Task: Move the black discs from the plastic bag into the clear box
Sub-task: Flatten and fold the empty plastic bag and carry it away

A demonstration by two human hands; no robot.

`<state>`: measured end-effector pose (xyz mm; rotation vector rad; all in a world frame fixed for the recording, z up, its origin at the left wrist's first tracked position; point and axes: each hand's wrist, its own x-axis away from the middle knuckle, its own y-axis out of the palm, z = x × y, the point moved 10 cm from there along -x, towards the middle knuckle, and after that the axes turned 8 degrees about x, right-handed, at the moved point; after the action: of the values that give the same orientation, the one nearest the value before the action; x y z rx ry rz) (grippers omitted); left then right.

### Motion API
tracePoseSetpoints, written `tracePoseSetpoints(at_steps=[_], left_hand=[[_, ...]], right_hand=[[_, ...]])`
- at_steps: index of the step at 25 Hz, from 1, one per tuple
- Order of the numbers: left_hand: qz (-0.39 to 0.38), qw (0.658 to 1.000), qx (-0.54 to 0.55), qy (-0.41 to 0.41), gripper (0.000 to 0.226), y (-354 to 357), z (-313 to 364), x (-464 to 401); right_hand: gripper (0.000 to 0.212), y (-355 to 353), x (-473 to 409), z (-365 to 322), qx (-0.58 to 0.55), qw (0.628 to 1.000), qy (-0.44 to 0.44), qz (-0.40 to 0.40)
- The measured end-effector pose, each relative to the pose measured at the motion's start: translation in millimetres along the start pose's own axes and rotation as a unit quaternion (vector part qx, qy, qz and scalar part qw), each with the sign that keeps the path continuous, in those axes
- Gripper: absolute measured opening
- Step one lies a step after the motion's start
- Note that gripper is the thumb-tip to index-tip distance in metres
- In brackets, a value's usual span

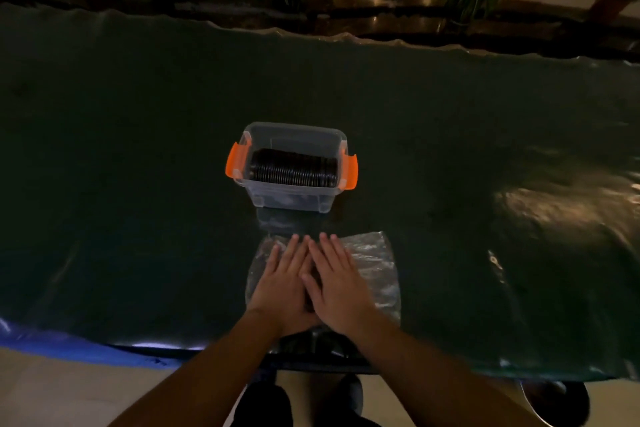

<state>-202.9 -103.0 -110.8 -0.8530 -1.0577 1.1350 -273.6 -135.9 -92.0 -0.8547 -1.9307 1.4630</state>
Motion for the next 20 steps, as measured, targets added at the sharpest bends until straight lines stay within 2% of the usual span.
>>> tracePoseSetpoints(at_steps=[3, 7, 10, 13, 16, 20], left_hand=[[-0.046, 0.998, -0.014, -0.042, 0.133, 26, -22, -5], [-0.025, 0.997, 0.001, -0.079, 0.138, 31, -50, 2], [-0.008, 0.995, 0.005, -0.099, 0.125, 21, -71, 9], [0.000, 0.994, 0.003, -0.105, 0.102, 7, -81, 9], [0.035, 0.995, 0.014, -0.089, 0.087, -17, -72, -15], [-0.037, 0.999, 0.012, -0.020, 0.063, -25, -44, -68]], right_hand=[[0.071, 42, -9, 12, 0.049, 0.996, 0.040, -0.064], [0.075, 52, -7, 54, 0.104, 0.988, 0.090, -0.065], [0.077, 45, 4, 88, 0.101, 0.984, 0.135, -0.063], [0.075, 37, 20, 123, 0.100, 0.974, 0.188, -0.081], [0.080, 24, 53, 159, 0.073, 0.953, 0.283, -0.084], [0.084, 0, 97, 167, 0.000, 0.946, 0.320, -0.038]])
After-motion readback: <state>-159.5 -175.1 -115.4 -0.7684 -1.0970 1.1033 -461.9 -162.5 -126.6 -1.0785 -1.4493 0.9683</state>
